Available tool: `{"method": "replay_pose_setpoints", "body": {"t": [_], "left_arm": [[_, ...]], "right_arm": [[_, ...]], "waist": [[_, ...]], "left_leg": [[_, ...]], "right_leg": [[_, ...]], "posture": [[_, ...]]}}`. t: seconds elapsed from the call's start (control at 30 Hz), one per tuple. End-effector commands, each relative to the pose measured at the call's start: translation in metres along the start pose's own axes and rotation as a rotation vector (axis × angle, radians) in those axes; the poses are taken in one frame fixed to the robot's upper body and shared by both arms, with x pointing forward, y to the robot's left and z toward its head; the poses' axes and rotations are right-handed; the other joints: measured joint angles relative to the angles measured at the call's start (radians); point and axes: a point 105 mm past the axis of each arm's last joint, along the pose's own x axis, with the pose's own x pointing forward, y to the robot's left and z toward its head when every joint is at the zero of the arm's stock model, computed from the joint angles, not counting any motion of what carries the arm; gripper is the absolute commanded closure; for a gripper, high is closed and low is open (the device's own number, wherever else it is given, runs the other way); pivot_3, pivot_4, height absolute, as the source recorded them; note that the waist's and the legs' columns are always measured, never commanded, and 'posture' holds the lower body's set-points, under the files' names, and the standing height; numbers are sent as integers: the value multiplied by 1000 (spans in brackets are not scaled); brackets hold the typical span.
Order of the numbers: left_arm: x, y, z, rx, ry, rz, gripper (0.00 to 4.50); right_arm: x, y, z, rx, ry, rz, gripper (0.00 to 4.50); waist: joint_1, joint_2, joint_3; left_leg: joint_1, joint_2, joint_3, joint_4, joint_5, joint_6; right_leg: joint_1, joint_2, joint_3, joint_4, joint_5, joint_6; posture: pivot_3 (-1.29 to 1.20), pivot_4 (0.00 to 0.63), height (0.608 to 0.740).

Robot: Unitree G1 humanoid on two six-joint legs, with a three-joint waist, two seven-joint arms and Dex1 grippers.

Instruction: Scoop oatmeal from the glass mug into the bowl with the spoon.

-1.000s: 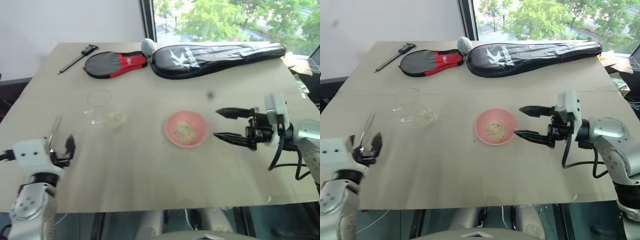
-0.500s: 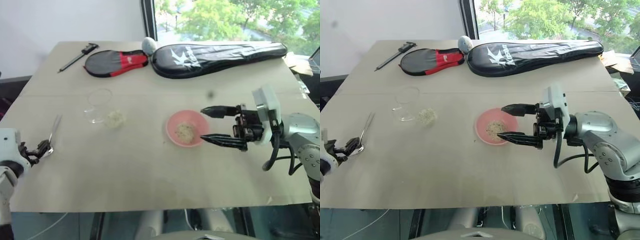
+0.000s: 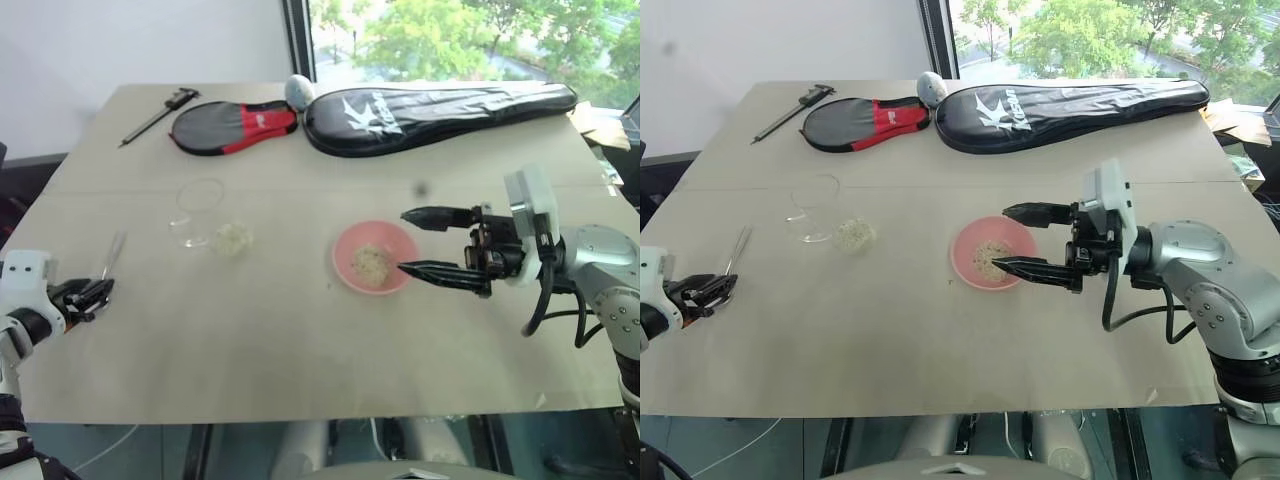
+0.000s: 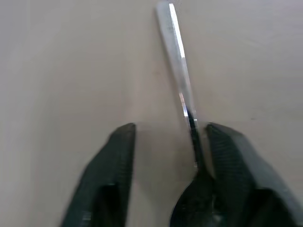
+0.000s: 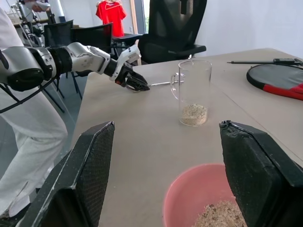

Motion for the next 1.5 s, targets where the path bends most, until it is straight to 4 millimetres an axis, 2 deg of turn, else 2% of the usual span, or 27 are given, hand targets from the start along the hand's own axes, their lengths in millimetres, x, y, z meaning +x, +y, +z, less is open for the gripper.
{"method": "replay_pose_setpoints", "body": {"t": [0.03, 0.07, 0.17, 0.2, 0.33, 0.4, 0.47, 0.5, 0.6, 0.67, 0.73, 0.8, 0.87, 0.97, 1.1, 1.23, 1.5], "left_arm": [[1, -3, -37, -43, 109, -23, 4046], [1, -2, -38, -41, 108, -15, 4429], [1, 3, -34, -35, 69, 20, 4492], [0, 8, -24, -9, 8, 61, 4492], [-16, 30, 40, -8, -358, 239, 4492], [-30, 33, 69, 31, -500, 289, 4492], [-45, 28, 100, 86, -626, 307, 4492], [-55, 17, 127, 118, -719, 287, 4492], [-73, -19, 173, 166, -876, 202, 4492], [-79, -71, 205, 220, -961, 32, 4492], [-85, -114, 221, 264, -996, -122, 4492], [-86, -143, 225, 290, -985, -248, 4492], [-86, -164, 225, 313, -961, -341, 4492], [-82, -215, 211, 406, -859, -582, 4492], [-73, -255, 191, 489, -751, -775, 4492], [-66, -278, 177, 523, -706, -893, 4492], [-62, -288, 174, 526, -708, -921, 4492]], "right_arm": [[2, 5, 12, -56, -26, 20, 964], [2, 4, 12, -56, -26, 19, 964], [2, 3, 13, -57, -27, 17, 964], [2, 3, 13, -57, -27, 16, 964], [2, -3, 16, -64, -39, -3, 964], [2, -6, 18, -66, -48, -14, 964], [2, -10, 19, -67, -52, -22, 964], [2, -13, 19, -69, -50, -36, 964], [6, -22, 24, -67, -80, -78, 964], [14, -31, 39, -50, -151, -110, 964], [22, -38, 50, -35, -196, -133, 964], [28, -44, 58, -10, -223, -164, 964], [33, -48, 65, 15, -239, -177, 964], [47, -60, 78, 81, -238, -215, 964], [70, -65, 92, 198, -279, -196, 964], [90, -69, 92, 301, -296, -220, 964], [94, -65, 97, 400, -302, -183, 964]], "waist": [[-3, 2, -1], [-5, 4, -2], [-7, 8, -4], [-8, 8, -4], [-7, 5, -3], [-7, -9, 0], [-7, -16, -1], [-7, -17, -2], [2, -21, -3], [1, -20, -3], [-2, -19, -2], [-7, -19, -2], [-15, -18, -1], [-27, -16, 0], [-34, -15, 0], [-36, -15, 0], [-36, -15, 0]], "left_leg": [[0, 0, 0, 0, 0, 0], [1, 0, 0, 0, 0, 0], [1, 0, 1, 0, 0, 0], [1, 0, 1, 0, 0, 0], [1, 0, 0, 0, 0, 0], [1, 0, 0, 1, 0, 0], [-1, 1, -1, 1, 0, -1], [-2, 1, -1, 1, 0, -1], [-10, 0, -1, 3, 2, -3], [-11, 0, 0, 4, 2, -3], [-11, 0, 0, 4, 2, -3], [-11, 0, 0, 4, 2, -3], [-11, 0, 0, 3, 2, -3], [-11, 0, 2, 3, 3, -4], [-11, 0, 2, 3, 3, -4], [-11, 0, 3, 3, 3, -4], [-13, 0, 3, 4, 4, -4]], "right_leg": [[0, 0, 0, 1, 0, 0], [0, 0, 0, 1, 0, 0], [0, 0, 1, 1, 0, 0], [0, 0, 1, 1, 0, 0], [0, 0, 0, 3, 0, 0], [0, 0, -2, 3, 0, 0], [-1, 0, -2, 1, 0, 0], [-1, 0, -3, 0, 0, 0], [-6, -2, -4, -2, 1, 1], [-7, -3, -4, -3, 1, 2], [-7, -3, -4, -2, 1, 2], [-7, -2, -4, -1, 1, 2], [-8, -2, -3, -1, 1, 2], [-9, -1, -2, 1, 1, 2], [-9, 0, -2, 1, 1, 2], [-10, 0, -1, 3, 1, 2], [-13, 0, -1, 4, 1, 2]], "posture": [[0, 150, 740], [0, 150, 740], [0, 150, 740], [0, 150, 740], [0, 150, 740], [0, 150, 740], [0, 150, 740], [0, 150, 740], [0, 150, 740], [0, 150, 740], [0, 150, 740], [0, 150, 740], [0, 150, 740], [0, 150, 740], [0, 150, 740], [0, 150, 740], [0, 150, 740]]}}
